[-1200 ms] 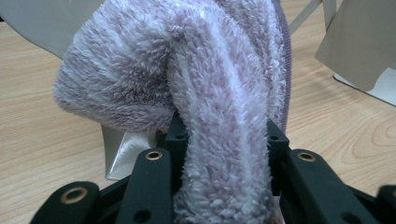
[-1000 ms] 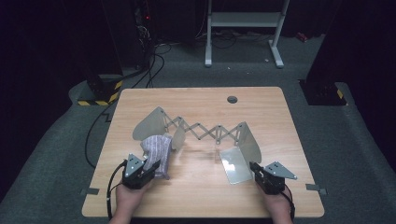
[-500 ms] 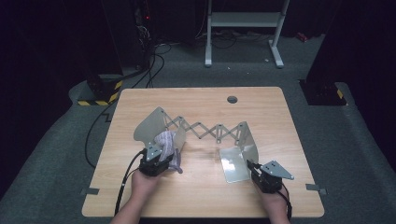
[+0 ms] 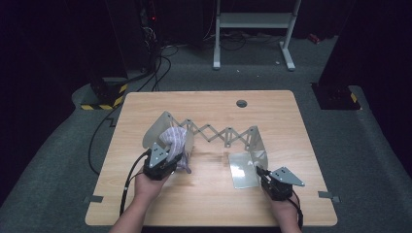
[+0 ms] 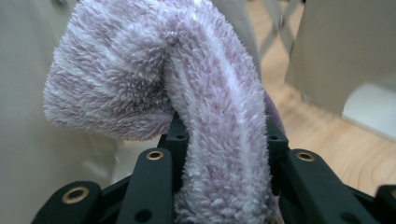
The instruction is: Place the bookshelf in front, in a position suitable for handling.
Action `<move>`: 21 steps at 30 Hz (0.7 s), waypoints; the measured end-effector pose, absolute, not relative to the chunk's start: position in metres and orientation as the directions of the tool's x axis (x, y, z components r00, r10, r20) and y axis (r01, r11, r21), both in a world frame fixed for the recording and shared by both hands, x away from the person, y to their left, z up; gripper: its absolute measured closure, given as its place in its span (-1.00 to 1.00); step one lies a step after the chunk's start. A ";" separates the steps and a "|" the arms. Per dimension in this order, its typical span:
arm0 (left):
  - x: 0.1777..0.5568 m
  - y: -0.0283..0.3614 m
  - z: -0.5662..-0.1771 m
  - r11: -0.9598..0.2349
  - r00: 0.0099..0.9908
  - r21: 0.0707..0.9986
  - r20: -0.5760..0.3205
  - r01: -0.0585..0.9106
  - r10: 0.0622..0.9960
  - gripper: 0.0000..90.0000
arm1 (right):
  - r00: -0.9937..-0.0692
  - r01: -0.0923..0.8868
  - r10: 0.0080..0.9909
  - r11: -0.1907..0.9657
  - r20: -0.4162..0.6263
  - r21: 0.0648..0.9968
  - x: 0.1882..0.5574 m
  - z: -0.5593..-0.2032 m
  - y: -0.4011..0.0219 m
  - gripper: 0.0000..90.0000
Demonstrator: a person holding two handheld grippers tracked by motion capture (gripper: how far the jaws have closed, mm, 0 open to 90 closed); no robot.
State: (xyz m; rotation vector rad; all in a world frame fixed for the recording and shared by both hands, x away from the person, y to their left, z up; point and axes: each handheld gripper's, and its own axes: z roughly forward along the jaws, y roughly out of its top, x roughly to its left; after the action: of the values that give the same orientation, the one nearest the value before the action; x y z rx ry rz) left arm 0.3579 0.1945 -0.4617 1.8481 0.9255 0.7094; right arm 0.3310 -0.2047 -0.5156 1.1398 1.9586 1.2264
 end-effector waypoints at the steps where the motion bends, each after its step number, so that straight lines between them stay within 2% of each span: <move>1: 0.359 0.195 -0.455 -0.289 0.550 0.914 0.091 0.285 0.830 0.45 | -0.484 0.366 0.875 0.221 -0.018 0.904 0.331 -0.516 -0.205 0.85; 4: 0.365 0.194 -0.441 -0.287 0.547 0.922 0.105 0.259 0.830 0.45 | -0.485 0.365 0.874 0.221 -0.018 0.905 0.331 -0.516 -0.205 0.85; 8: 0.374 0.194 -0.448 -0.283 0.553 0.913 0.079 0.295 0.829 0.45 | -0.488 0.366 0.873 0.221 -0.016 0.904 0.331 -0.516 -0.205 0.85; 14: 0.374 0.197 -0.484 -0.256 0.552 0.888 0.003 0.382 0.834 0.46 | -0.489 0.369 0.872 0.221 -0.013 0.903 0.330 -0.517 -0.206 0.85; 21: 0.372 0.191 -0.521 -0.318 0.565 0.836 0.012 0.447 0.825 0.46 | -0.489 0.371 0.872 0.221 -0.012 0.902 0.330 -0.518 -0.206 0.85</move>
State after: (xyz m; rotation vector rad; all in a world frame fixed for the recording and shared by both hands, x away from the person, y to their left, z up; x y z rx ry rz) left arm 0.3722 0.1909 -0.5205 1.9565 1.0232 0.5674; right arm 0.3303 -0.2058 -0.5176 1.1422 1.9678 1.2302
